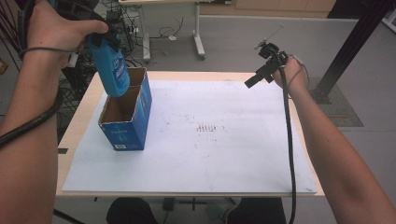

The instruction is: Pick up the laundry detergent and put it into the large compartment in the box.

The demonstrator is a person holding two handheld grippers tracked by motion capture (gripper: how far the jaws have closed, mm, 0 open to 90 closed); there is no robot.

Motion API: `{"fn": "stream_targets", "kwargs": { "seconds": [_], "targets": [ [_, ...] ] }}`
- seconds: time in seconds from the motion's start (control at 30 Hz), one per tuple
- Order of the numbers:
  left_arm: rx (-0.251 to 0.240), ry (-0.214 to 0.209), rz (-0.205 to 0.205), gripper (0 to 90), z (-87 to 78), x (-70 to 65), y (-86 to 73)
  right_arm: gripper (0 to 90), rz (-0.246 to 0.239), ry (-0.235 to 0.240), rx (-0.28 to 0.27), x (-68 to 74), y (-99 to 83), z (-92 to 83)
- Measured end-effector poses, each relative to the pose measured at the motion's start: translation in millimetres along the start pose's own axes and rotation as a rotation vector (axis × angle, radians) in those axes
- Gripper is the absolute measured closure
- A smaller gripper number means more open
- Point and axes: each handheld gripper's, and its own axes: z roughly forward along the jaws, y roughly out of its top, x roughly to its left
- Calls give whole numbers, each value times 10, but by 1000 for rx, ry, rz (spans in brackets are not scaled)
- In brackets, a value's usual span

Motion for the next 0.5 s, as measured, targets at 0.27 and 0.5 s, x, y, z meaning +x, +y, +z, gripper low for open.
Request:
{"fn": "stream_targets", "kwargs": {
  "seconds": [0.27, 0.5],
  "targets": [
    [-5, 21, -13, 374, 23, 24, -17, 29, -2, 2, 4, 1, 4, 14],
    [12, 11, -25, 374, 102, 58, -42, 29, 1, 4, 6, -6, 0, 22]
  ]
}}
